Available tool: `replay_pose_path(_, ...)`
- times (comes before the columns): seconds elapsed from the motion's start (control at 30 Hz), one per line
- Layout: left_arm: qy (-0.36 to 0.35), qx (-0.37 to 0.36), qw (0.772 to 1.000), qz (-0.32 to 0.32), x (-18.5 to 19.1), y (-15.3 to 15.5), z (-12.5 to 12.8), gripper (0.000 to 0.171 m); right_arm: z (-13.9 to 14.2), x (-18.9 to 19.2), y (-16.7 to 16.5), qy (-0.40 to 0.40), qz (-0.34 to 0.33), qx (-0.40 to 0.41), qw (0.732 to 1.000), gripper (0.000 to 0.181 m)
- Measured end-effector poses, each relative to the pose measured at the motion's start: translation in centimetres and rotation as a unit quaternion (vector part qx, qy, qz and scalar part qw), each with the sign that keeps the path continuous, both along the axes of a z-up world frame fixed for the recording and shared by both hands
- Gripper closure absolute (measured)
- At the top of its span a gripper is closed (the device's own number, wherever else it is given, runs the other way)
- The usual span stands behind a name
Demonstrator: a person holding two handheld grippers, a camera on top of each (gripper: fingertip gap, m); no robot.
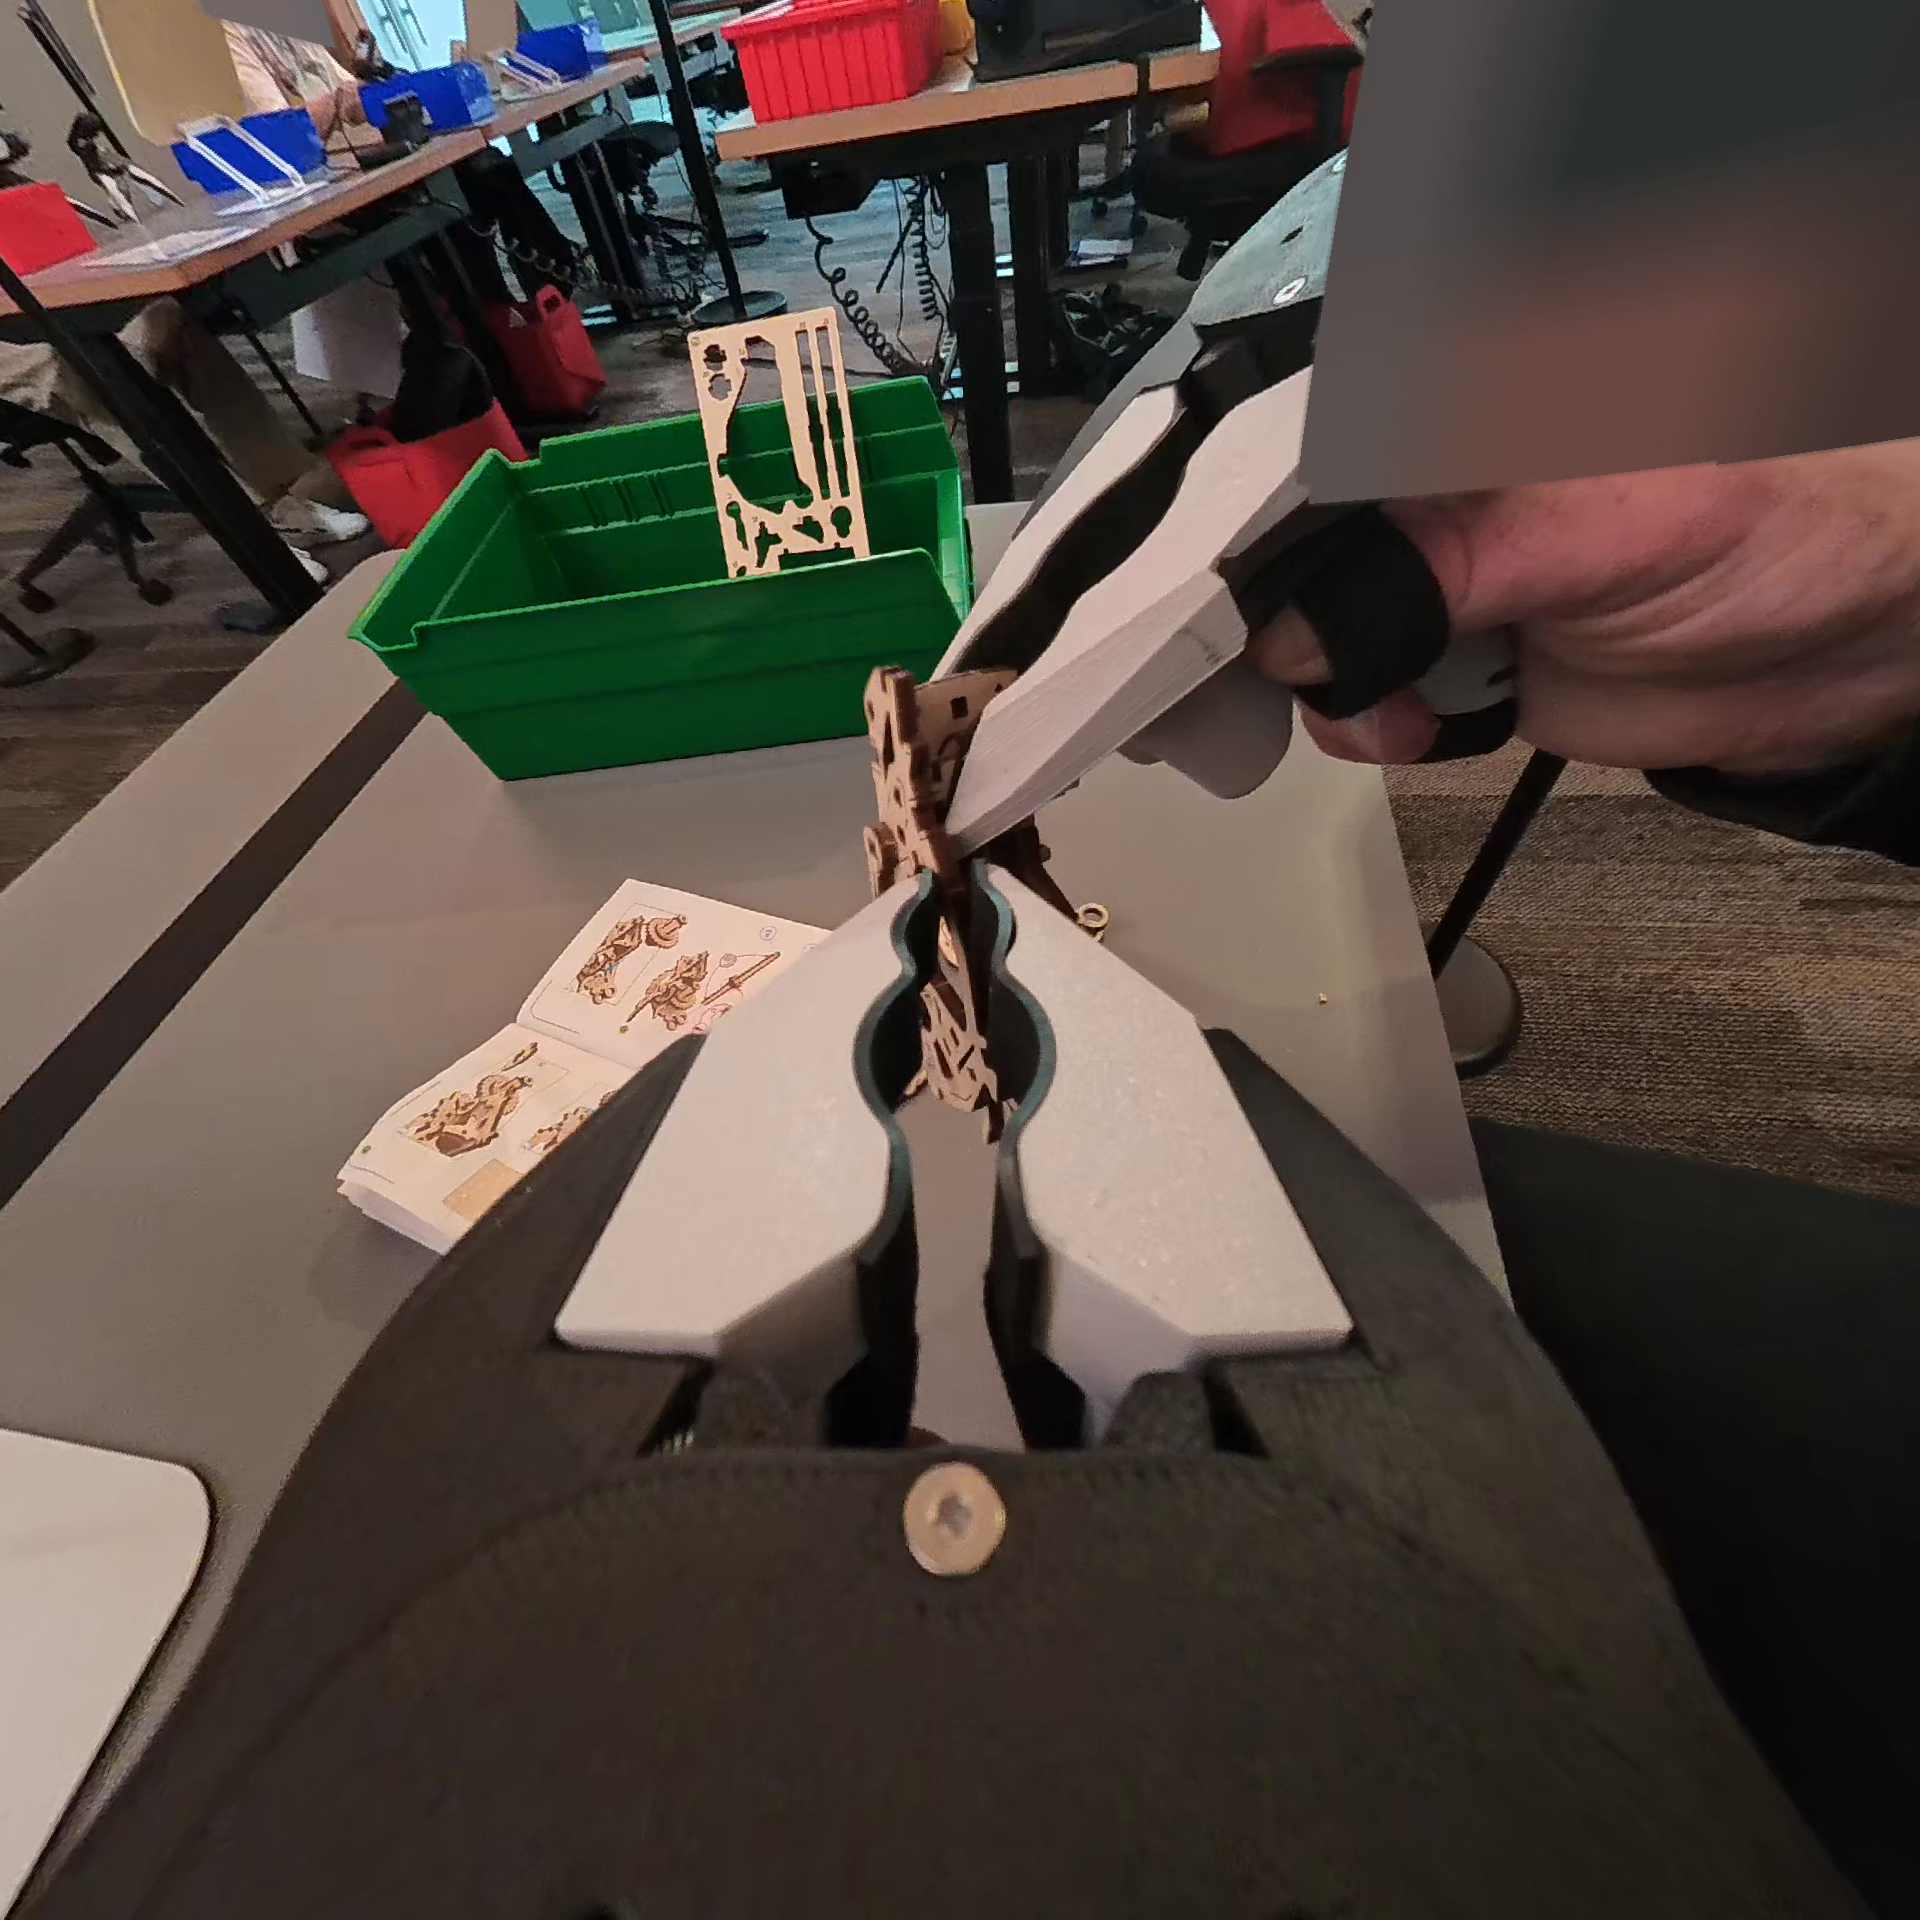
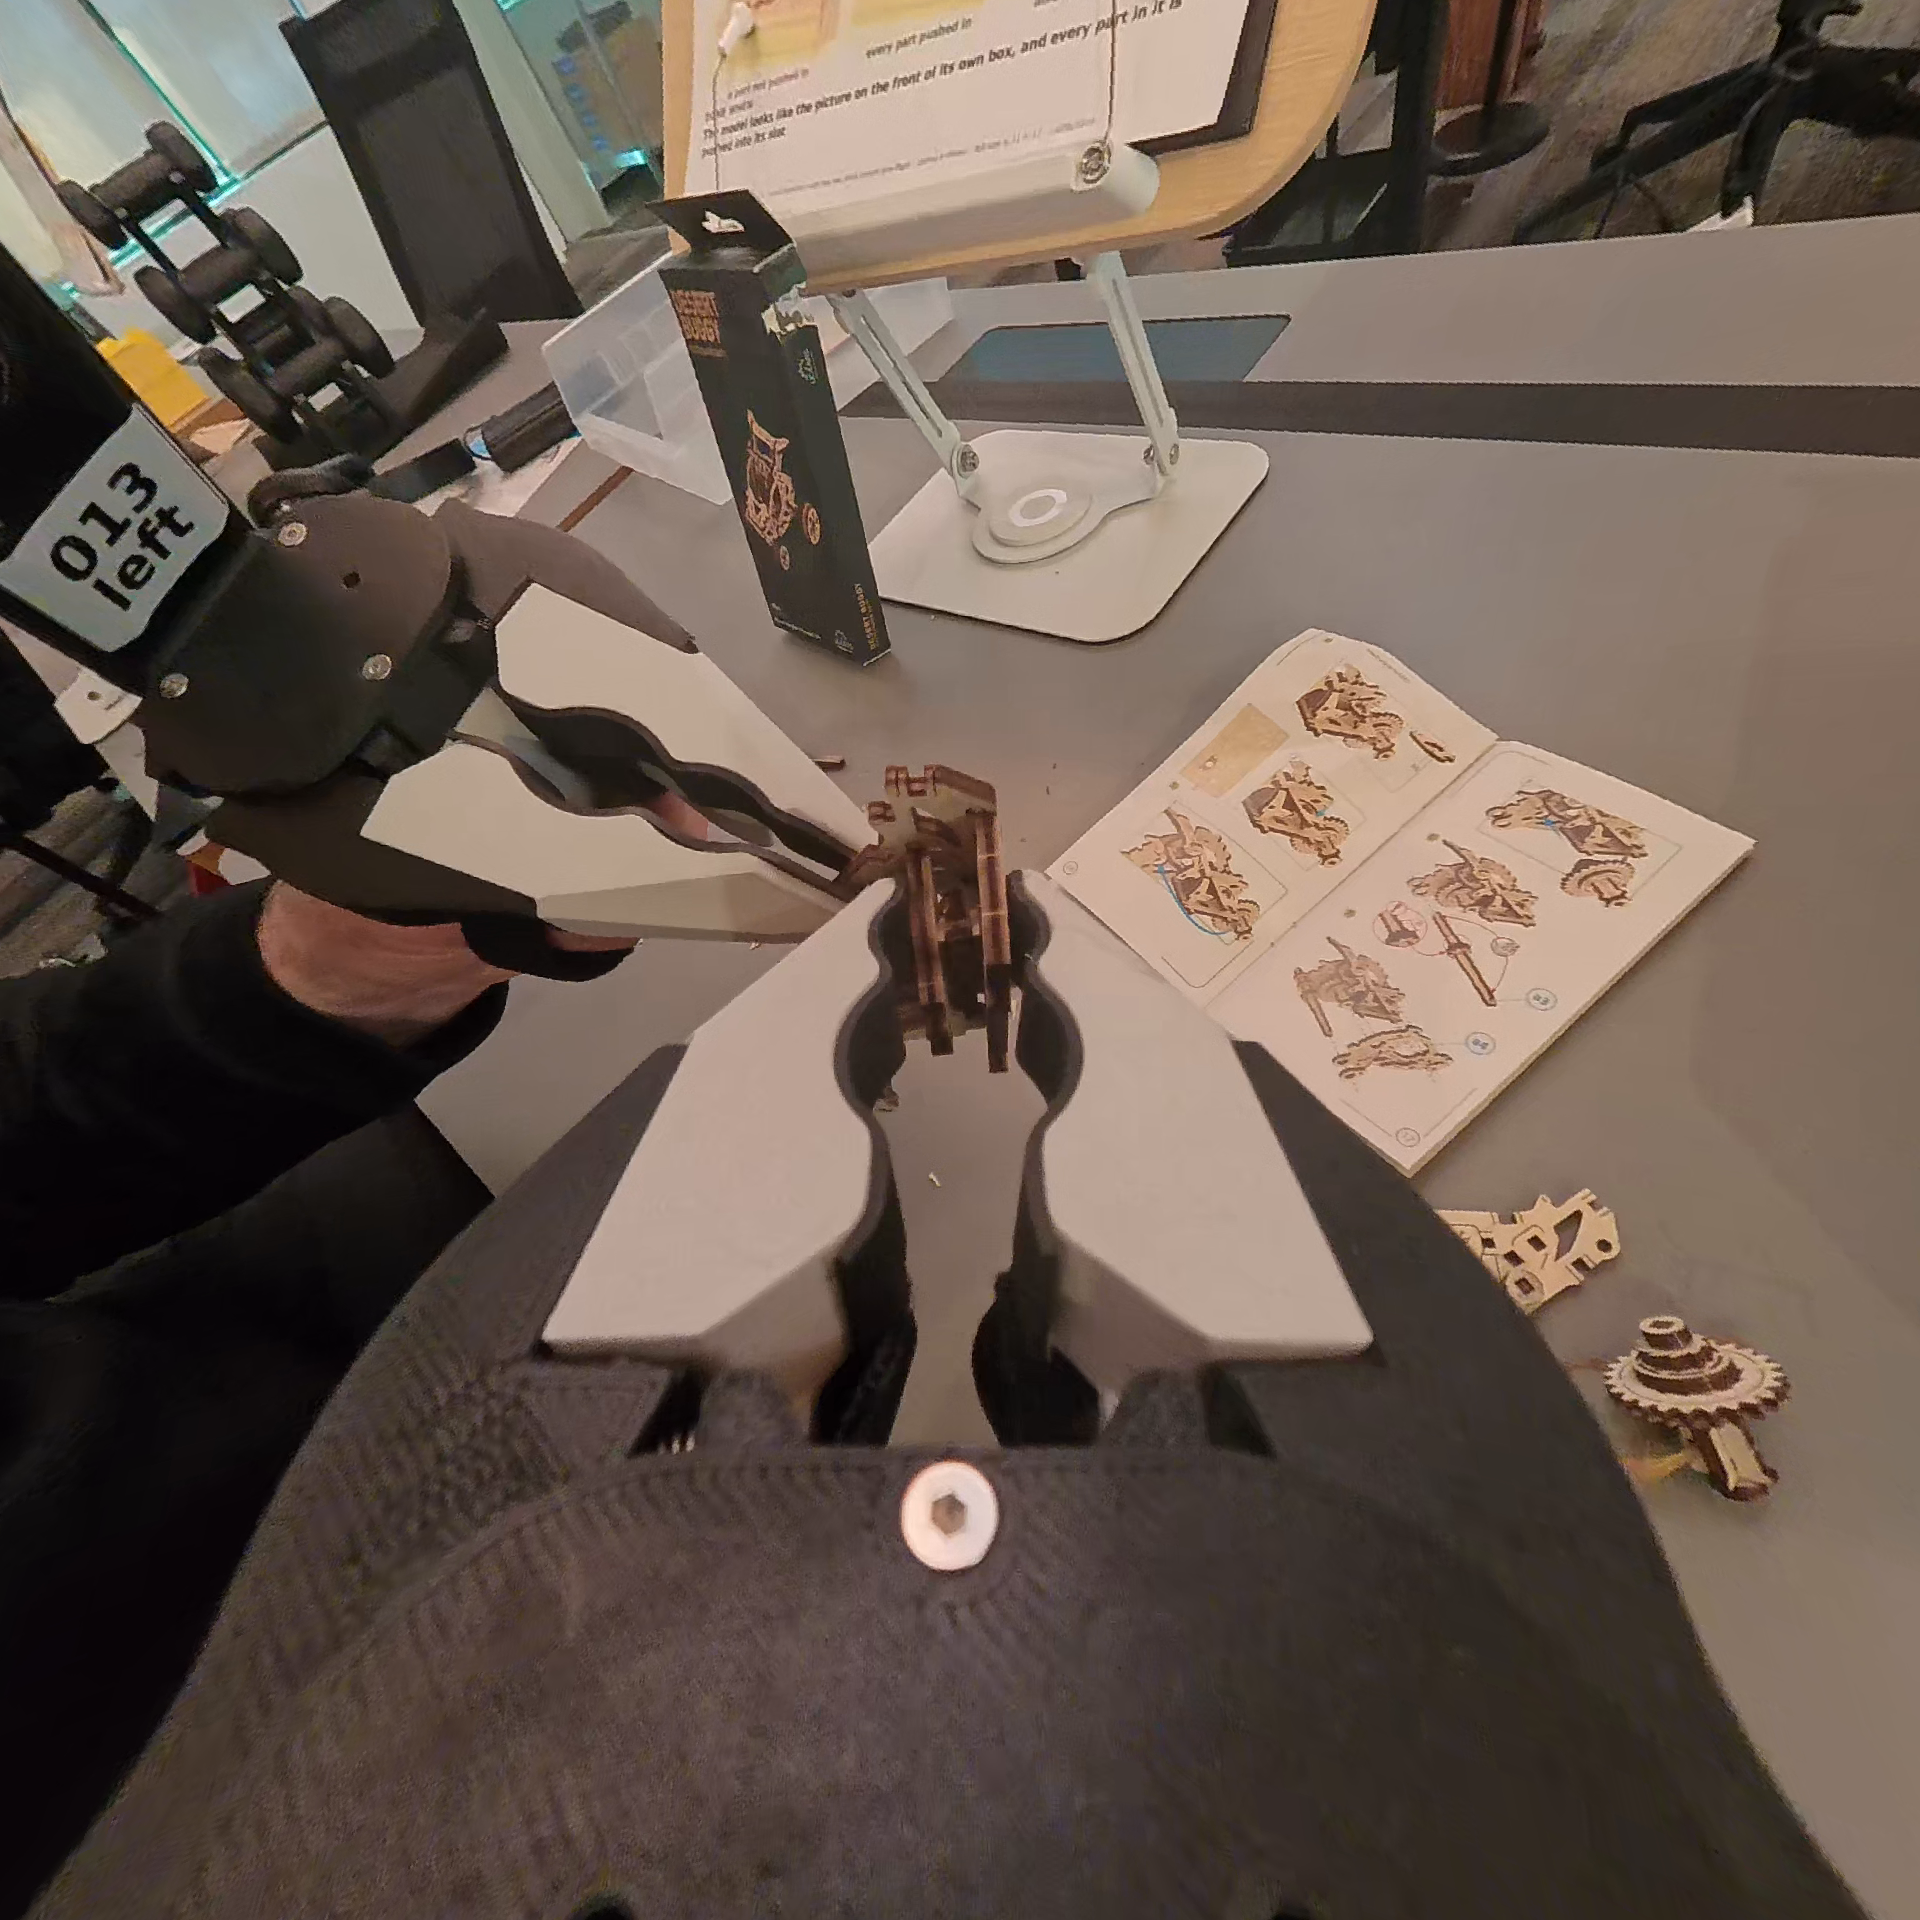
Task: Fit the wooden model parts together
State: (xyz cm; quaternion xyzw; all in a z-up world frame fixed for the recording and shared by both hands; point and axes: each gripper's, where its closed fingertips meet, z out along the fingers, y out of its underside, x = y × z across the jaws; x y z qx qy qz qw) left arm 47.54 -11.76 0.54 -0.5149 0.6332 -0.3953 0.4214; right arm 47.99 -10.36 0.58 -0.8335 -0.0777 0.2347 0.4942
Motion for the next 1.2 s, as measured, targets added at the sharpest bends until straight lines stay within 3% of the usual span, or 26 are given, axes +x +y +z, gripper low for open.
replay_pose_path(0.47, 0.022, -0.044, 0.998, -0.046, -0.45, -0.18, -0.38, 0.169, -0.27, -0.56, -0.16, -0.076, 0.029, 0.014, 0.997, 0.168)
replay_pose_path(0.63, 0.009, -0.016, 0.999, -0.029, -0.11, -0.08, -0.07, 0.169, 0.11, -0.21, 0.03, -0.028, 0.015, 0.011, 0.999, 0.168)
replay_pose_path(0.97, -0.005, 0.009, 1.0, 0.006, 0.13, 0.2, -0.26, 0.17, 0.01, 0.15, 0.11, -0.063, -0.007, 0.032, 0.997, 0.168)
replay_pose_path(1.2, -0.02, 0.002, 1.0, 0.021, -0.07, 0.49, -0.12, 0.171, 0.16, -0.25, -0.01, -0.042, 0.008, 0.039, 0.998, 0.165)
